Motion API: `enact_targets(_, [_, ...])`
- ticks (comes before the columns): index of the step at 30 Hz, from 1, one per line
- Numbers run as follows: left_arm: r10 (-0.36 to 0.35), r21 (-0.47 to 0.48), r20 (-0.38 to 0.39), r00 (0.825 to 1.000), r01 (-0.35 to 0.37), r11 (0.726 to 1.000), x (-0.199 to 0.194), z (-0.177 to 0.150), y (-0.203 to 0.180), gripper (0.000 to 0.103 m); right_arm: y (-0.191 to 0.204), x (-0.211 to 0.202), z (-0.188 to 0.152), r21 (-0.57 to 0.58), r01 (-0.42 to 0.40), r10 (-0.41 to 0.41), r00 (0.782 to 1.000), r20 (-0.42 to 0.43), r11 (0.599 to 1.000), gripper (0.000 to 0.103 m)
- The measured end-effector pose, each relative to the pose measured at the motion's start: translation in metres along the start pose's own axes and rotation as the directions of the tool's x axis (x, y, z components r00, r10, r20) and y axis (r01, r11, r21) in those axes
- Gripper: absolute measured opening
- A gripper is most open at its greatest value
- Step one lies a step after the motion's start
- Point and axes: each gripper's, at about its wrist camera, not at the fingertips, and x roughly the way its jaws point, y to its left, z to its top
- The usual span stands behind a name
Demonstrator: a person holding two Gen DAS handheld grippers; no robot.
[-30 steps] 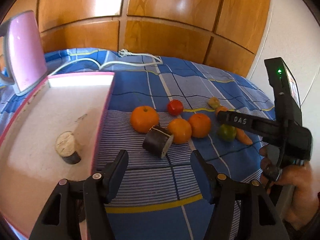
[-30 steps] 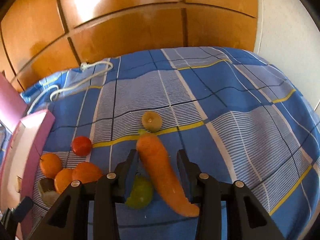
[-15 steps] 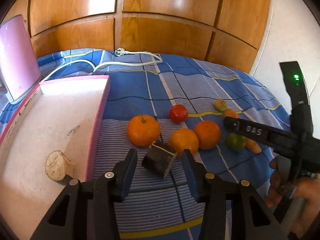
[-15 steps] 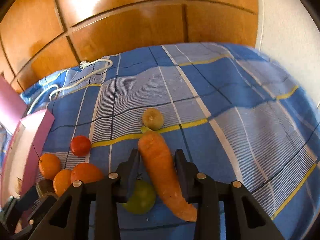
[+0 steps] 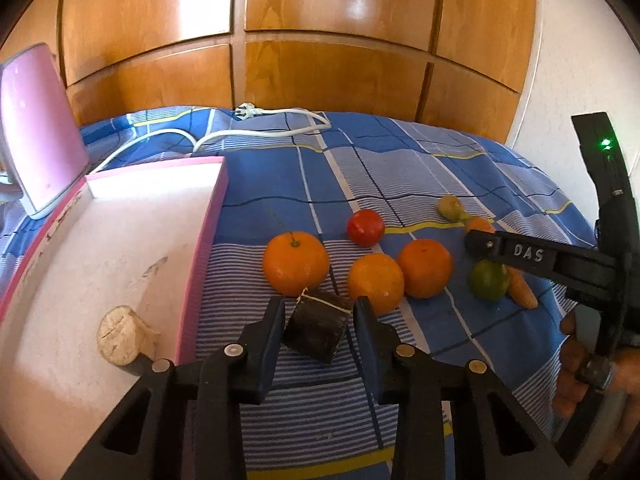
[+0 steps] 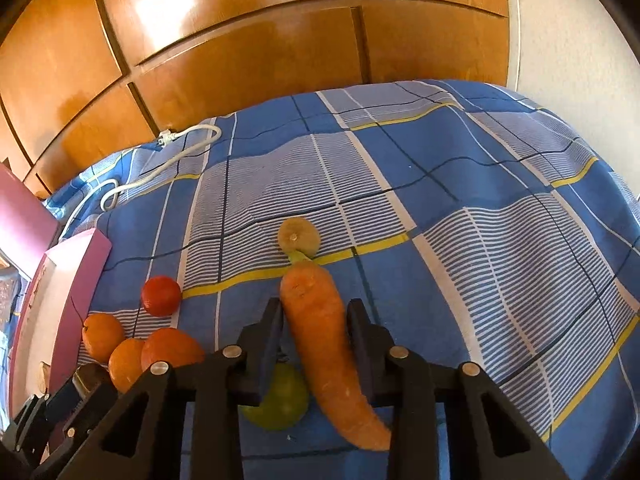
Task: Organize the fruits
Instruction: 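Grasp the vegetable piece with the left tool while right tool grasps and lifts the carrot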
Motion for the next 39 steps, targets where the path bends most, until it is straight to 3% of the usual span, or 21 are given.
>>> enact_targets(11, [0.021, -0.046, 0.063, 0.998, -0.018, 0.999, -0.024, -0.004, 0.006, 0.035, -0.008, -0.023, 0.000, 0.048, -0.019, 0.014, 0.994, 0.106, 0.999, 0.031])
enact_targets(22, [0.063, -0.112, 0.131, 0.989, -0.048, 0.993, -0.046, -0.003, 0.019, 0.035, 0.021, -0.052, -0.006, -0.039, -0.069, 0.075, 0.978, 0.193, 0.997, 0.031])
enact_targets(31, [0.109, -0.181, 0.159, 0.981, -0.079, 0.980, -0.058, -0.005, 0.031, 0.036, 0.057, -0.063, -0.020, -0.171, -0.129, 0.162, 0.968, 0.193, 0.977, 0.031])
enact_targets(39, [0.182, -0.286, 0.167, 0.969, -0.129, 0.950, -0.066, -0.008, 0.051, 0.035, 0.090, -0.065, -0.033, -0.282, -0.189, 0.239, 0.959, 0.154, 0.941, 0.030])
